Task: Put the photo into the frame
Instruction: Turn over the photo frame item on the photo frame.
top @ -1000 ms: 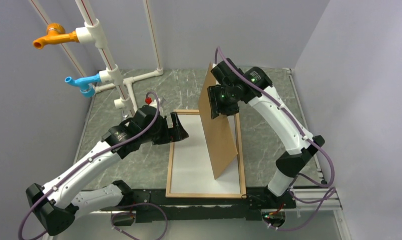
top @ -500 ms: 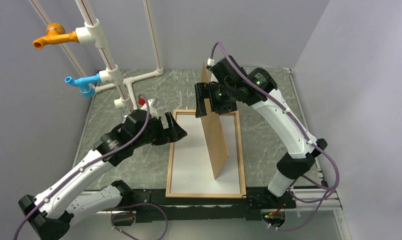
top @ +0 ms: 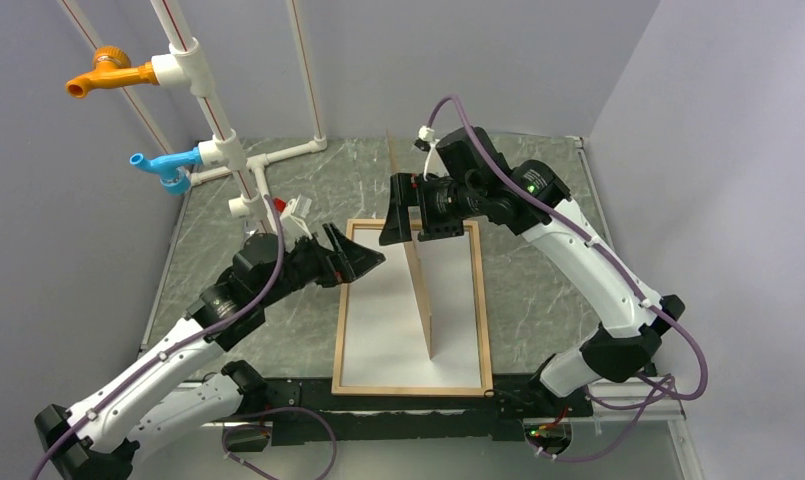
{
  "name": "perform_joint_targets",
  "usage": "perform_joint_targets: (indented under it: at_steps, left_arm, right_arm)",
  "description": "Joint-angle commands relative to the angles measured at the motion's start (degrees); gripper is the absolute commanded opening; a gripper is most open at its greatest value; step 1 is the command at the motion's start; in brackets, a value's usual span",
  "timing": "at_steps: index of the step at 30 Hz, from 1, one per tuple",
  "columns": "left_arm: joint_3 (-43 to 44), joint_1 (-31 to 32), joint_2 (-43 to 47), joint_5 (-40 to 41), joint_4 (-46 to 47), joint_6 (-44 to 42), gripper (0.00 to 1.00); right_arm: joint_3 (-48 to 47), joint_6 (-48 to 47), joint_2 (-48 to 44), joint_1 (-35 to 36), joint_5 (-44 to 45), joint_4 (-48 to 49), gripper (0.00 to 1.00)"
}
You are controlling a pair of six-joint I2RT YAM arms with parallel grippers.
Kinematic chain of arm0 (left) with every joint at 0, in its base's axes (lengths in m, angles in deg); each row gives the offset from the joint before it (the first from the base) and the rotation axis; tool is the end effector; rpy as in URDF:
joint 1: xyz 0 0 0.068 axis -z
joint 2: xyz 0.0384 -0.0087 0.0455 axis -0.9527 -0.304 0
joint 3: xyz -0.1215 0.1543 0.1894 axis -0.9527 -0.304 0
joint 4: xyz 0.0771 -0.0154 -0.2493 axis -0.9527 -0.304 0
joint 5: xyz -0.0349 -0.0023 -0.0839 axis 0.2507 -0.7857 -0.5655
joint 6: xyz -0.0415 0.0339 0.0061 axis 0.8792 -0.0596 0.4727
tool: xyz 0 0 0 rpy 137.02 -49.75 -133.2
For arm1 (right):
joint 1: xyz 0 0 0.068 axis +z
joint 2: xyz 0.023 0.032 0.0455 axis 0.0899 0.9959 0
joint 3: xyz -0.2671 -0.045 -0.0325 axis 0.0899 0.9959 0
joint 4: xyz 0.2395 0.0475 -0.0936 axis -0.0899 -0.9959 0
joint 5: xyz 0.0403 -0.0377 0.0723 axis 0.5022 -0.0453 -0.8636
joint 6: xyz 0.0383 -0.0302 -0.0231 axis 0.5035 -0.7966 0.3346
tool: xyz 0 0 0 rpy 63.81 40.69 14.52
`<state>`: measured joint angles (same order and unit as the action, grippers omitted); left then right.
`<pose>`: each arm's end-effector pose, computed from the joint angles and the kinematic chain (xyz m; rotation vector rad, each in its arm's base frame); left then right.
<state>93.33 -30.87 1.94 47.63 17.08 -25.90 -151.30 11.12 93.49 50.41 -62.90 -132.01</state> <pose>0.1328 -0.1235 0.3345 -0.1166 1.9768 -1.2705 0.1948 0.2092 0.4500 -0.3875 2.4907 0.9277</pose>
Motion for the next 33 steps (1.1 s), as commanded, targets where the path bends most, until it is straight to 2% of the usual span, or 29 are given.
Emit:
perform_joint_targets:
  at_steps: [1,9,12,14,17,20,28,33]
  left_arm:
    - [-1.01,0.14,-1.20,-4.39,10.36,2.07,0.99]
    - [-1.99,0.03,-1.41,-3.23,10.31,2.94,0.99]
    - [-1.34,0.05,-1.16,-0.45,5.54,3.46,0.99]
    - [-0.30,0.01,-1.23,2.67,0.36,3.88,0.96]
    - [0.40,-0.01,-1.80,6.65,-5.24,3.65,0.79]
    - [-1.25,0.03,-2.87,7.22,-5.47,3.75,0.59]
    - [-2.28,0.04,-6.48,9.57,-5.66,3.59,0.17]
    - [0.00,0.03,-5.38,9.67,-8.04,1.90,0.03]
  right_arm:
    - [2.42,1.60,-3.04,0.01,-3.93,7.10,0.94]
    - [6.70,1.40,-6.13,-2.56,-3.44,8.26,0.95]
    - [9.41,1.40,-7.24,-3.84,-4.43,9.39,0.95]
    - [11.28,1.44,-8.09,-4.90,-5.39,10.30,0.95]
    - [14.20,1.51,-9.40,-6.65,-6.85,11.78,0.95]
    - [17.19,1.66,-10.83,-8.26,-8.80,13.39,0.95]
    - [23.20,0.91,-13.45,-11.63,-10.78,15.26,0.95]
    - [27.44,-0.83,-14.91,-14.41,-10.47,15.08,0.95]
